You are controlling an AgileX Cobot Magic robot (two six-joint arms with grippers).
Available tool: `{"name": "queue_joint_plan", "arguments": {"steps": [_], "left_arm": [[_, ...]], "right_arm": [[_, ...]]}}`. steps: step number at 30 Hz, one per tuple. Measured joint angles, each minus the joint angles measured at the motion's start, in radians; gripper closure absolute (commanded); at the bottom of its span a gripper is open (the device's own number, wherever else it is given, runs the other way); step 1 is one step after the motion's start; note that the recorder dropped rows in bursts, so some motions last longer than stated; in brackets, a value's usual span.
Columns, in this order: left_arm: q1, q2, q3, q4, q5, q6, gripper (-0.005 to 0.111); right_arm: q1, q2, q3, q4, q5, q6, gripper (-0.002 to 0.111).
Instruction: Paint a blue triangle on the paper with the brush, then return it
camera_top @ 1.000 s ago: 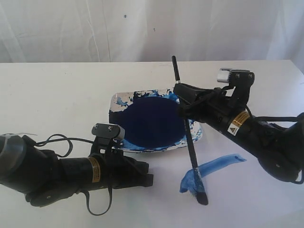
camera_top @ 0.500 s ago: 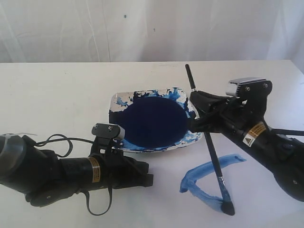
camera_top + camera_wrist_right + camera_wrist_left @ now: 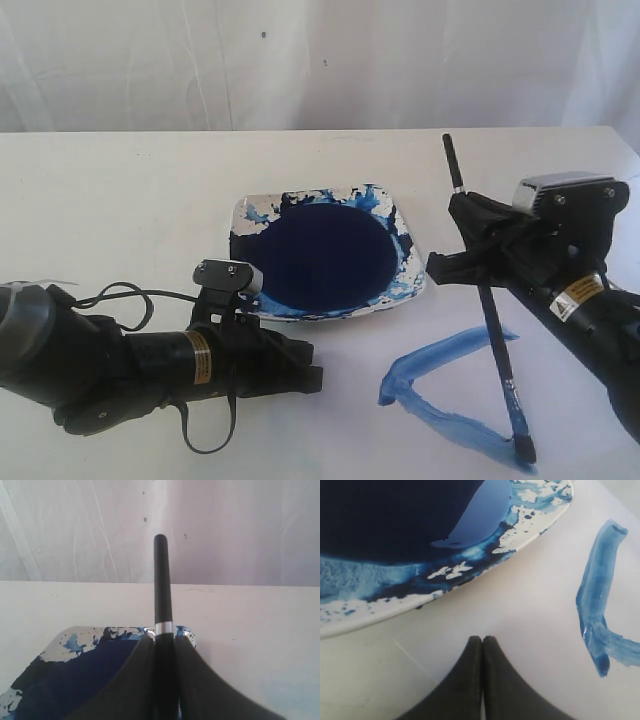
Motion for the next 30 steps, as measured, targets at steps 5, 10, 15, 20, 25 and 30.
{"name": "queue_joint_plan", "arguments": {"steps": [5, 10, 15, 20, 25, 30], "left_arm": [[0.000, 0.000, 0.000, 0.000, 0.000, 0.000, 0.107], [0.000, 0.000, 0.000, 0.000, 0.000, 0.000, 0.107], [0.000, 0.000, 0.000, 0.000, 0.000, 0.000, 0.107], [0.000, 0.000, 0.000, 0.000, 0.000, 0.000, 0.107], [0.000, 0.000, 0.000, 0.000, 0.000, 0.000, 0.107], [0.000, 0.000, 0.000, 0.000, 0.000, 0.000, 0.107]], "right_arm": [[0.000, -0.049, 0.000, 0.049, 0.000, 0.020, 0.108], [0.000, -0.120, 0.000, 0.146, 0.000, 0.019, 0.108], [0.000, -0.187, 0.000, 0.258, -0.002, -0.037, 0.108], [0.000, -0.202, -0.026, 0.346, -0.002, -0.096, 0.108], [0.000, -0.204, -0.078, 0.408, -0.002, -0.118, 0.108], [0.000, -0.191, -0.140, 0.446, -0.002, -0.192, 0.108]]}}
